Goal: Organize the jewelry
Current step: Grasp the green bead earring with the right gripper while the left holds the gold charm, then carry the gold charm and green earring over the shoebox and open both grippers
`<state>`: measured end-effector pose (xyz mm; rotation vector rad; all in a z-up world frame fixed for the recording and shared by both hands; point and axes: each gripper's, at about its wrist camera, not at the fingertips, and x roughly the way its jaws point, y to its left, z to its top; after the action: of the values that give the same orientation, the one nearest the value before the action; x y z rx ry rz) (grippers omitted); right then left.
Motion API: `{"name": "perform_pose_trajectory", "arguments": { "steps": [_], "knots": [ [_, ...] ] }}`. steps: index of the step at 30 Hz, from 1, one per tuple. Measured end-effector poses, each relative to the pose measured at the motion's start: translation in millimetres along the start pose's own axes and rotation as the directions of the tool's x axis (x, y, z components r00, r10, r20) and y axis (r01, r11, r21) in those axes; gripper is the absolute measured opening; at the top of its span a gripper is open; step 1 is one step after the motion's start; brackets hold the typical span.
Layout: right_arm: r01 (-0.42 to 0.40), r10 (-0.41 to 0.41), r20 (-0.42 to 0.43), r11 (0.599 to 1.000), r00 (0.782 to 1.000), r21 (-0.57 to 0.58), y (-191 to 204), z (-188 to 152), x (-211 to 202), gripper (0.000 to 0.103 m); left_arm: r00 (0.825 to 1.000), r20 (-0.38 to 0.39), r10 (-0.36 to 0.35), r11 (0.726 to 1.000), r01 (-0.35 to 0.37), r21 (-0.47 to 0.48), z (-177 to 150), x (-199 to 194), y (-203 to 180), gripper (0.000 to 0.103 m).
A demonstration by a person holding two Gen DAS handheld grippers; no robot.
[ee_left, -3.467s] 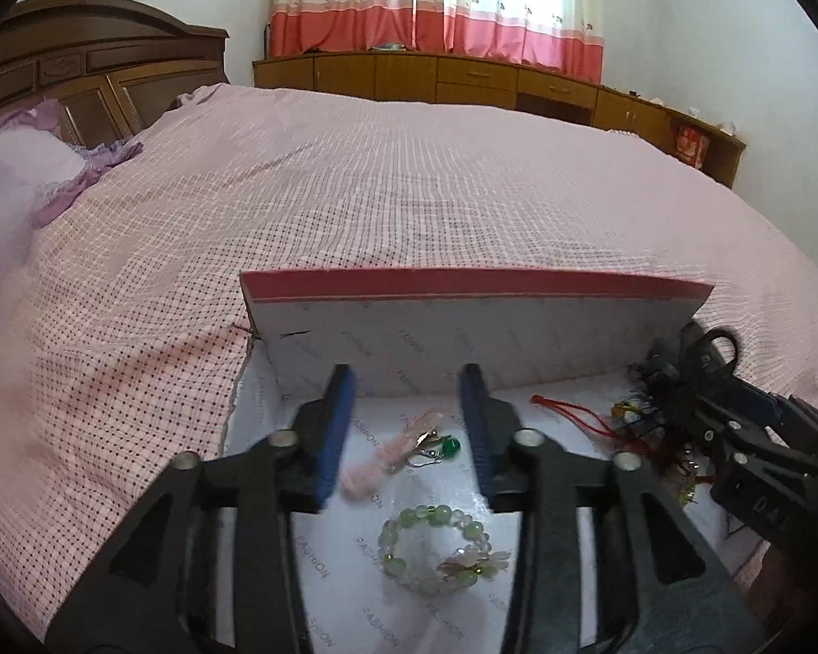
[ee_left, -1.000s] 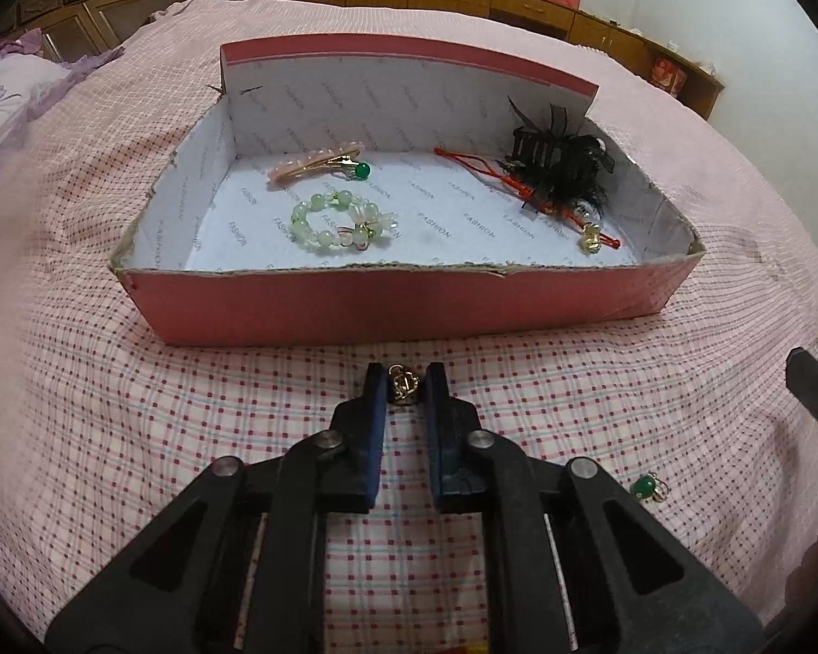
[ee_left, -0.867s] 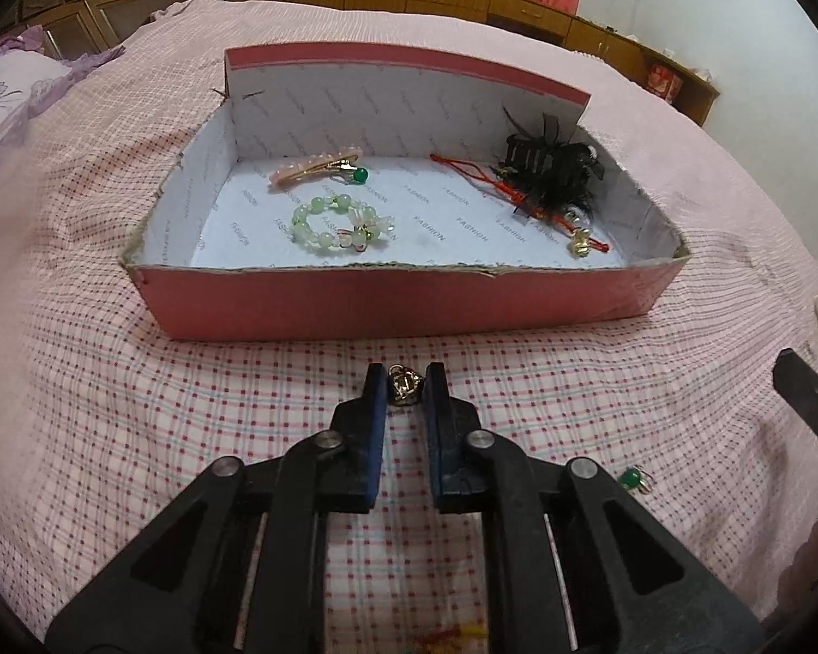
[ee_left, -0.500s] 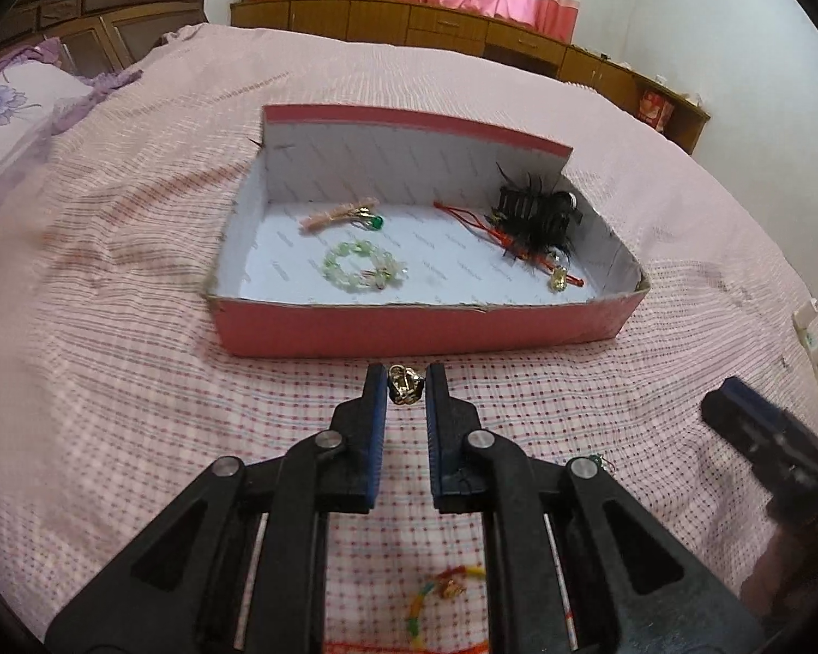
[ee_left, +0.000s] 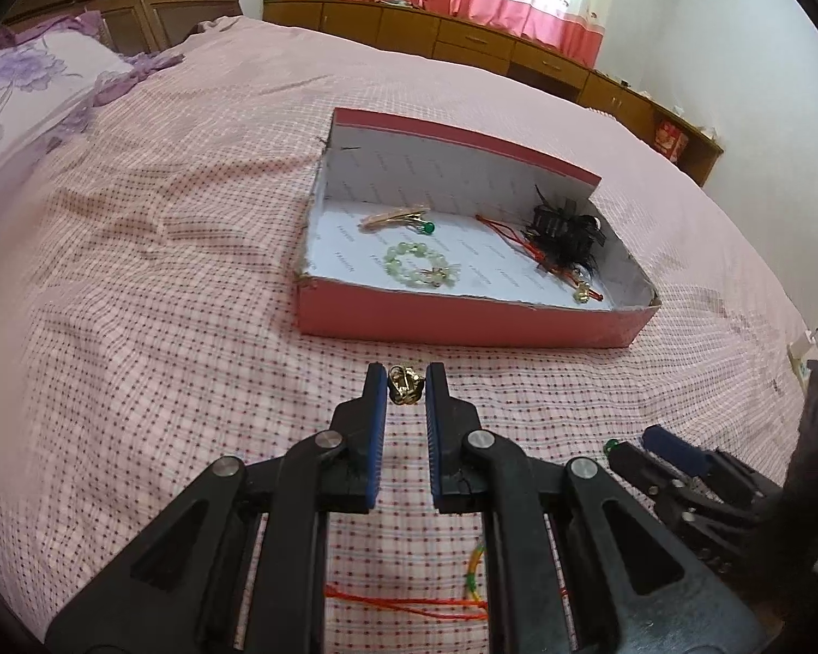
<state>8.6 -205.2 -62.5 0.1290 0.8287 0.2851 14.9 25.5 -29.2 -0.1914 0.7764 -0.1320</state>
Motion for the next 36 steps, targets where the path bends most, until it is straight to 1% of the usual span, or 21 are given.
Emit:
{"name": "perform_pose_trajectory", "arguments": {
  "steps": [4,7,9,10,12,13,21,30,36],
  "knots": [
    [0.021,-0.022,-0.020,1.000,1.000,-0.023,6,-4,9,0.049,1.000,0.004,-0.004,1.000,0.004,-0.016,-1,-2,7,0.005],
    [0.031,-0.032,-0.023,0.999,0.999,-0.038,10,-5,13,0.040,1.000,0.007,-0.001,1.000,0.002,-0.023,-3,-3,11,0.005],
    [0.034,-0.035,-0.025,0.998,0.999,-0.049,12,-5,15,0.030,1.000,0.007,-0.004,1.000,0.004,-0.030,-3,-3,13,0.005],
    [0.038,-0.040,-0.027,0.998,0.999,-0.056,13,-6,16,0.027,1.000,0.007,-0.005,0.999,0.005,-0.033,-3,-3,14,0.005],
    [0.047,-0.049,-0.027,0.996,0.998,-0.071,16,-6,17,0.016,1.000,0.008,-0.006,0.999,0.006,-0.035,-4,-4,15,0.005],
    [0.050,-0.052,-0.027,0.996,0.998,-0.075,16,-6,17,0.014,1.000,0.009,-0.006,0.999,0.006,-0.035,-4,-4,15,0.005],
    [0.024,-0.024,-0.004,0.998,1.000,-0.057,13,-5,5,0.013,1.000,0.025,-0.010,1.000,0.011,-0.028,-2,-10,10,0.005],
    [-0.004,0.011,0.082,0.997,0.997,-0.078,21,9,-26,0.013,0.998,0.061,-0.015,1.000,0.016,-0.009,7,-20,0,0.005],
    [-0.009,0.024,0.157,0.995,0.987,-0.095,26,27,-38,0.013,0.994,0.105,-0.021,1.000,0.020,0.010,21,-21,-8,0.005]
  ]
}}
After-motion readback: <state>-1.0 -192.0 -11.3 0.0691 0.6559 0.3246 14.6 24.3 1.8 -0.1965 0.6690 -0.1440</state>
